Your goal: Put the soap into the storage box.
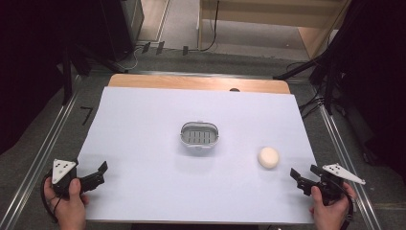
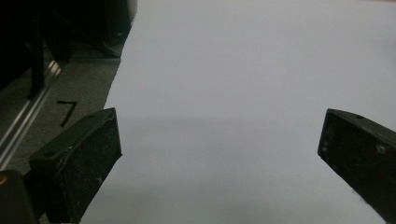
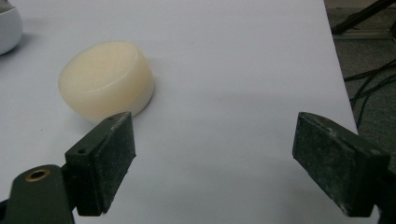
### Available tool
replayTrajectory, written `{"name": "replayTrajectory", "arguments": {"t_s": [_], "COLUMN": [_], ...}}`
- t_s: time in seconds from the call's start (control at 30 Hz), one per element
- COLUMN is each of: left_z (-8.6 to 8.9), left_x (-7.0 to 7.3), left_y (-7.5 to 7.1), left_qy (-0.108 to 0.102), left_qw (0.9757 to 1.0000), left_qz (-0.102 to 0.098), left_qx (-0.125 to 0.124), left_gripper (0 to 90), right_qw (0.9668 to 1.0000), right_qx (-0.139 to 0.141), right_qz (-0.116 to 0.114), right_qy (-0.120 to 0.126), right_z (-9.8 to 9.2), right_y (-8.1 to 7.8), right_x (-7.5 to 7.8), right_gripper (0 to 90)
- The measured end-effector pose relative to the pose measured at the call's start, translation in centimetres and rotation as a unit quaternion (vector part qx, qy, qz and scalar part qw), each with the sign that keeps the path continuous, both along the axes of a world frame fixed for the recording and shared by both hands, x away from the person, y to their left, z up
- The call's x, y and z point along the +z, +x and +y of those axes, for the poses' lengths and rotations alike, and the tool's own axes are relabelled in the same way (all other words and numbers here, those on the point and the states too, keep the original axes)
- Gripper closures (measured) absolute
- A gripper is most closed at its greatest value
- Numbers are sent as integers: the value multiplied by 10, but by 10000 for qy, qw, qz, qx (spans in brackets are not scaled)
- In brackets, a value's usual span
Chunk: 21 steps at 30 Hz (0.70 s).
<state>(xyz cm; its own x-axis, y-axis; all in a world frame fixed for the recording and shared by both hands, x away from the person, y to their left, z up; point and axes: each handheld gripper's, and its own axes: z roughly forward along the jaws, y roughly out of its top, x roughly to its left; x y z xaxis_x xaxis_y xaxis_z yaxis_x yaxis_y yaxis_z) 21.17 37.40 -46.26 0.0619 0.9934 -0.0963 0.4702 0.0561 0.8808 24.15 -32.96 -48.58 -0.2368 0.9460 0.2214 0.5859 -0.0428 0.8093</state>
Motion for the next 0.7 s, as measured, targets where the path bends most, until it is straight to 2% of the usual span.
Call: {"name": "replayTrajectory", "arguments": {"t_s": [0.1,0.17,0.23,0.37,0.43,0.53,0.6,0.7], "left_z": [4,3,1,0,-1,-5,-8,-8], "left_x": [0,0,0,0,0,0,0,-1], "left_y": [1,2,2,2,3,3,4,4], "left_qy": [-179,-148,-26,13,53,250,358,414], "left_qw": [9998,9998,9999,9999,9999,9995,9992,9989], "left_qz": [51,100,97,131,126,158,179,193], "left_qx": [-27,-31,-60,-83,-78,-86,-86,-105], "left_gripper": [0,0,0,0,0,0,0,0], "right_qw": [10000,10000,10000,10000,9998,9986,9982,9978], "right_qx": [20,8,-2,-38,-146,-336,-283,-126], "right_qz": [28,53,52,12,117,354,434,501], "right_qy": [-31,-46,-16,46,53,-219,-300,-426], "right_z": [1,1,0,-1,-3,-1,-1,2], "right_y": [1,2,1,0,0,1,2,1], "right_x": [0,-1,-1,1,3,4,5,10], "right_gripper": [135,135,134,137,144,153,150,161]}}
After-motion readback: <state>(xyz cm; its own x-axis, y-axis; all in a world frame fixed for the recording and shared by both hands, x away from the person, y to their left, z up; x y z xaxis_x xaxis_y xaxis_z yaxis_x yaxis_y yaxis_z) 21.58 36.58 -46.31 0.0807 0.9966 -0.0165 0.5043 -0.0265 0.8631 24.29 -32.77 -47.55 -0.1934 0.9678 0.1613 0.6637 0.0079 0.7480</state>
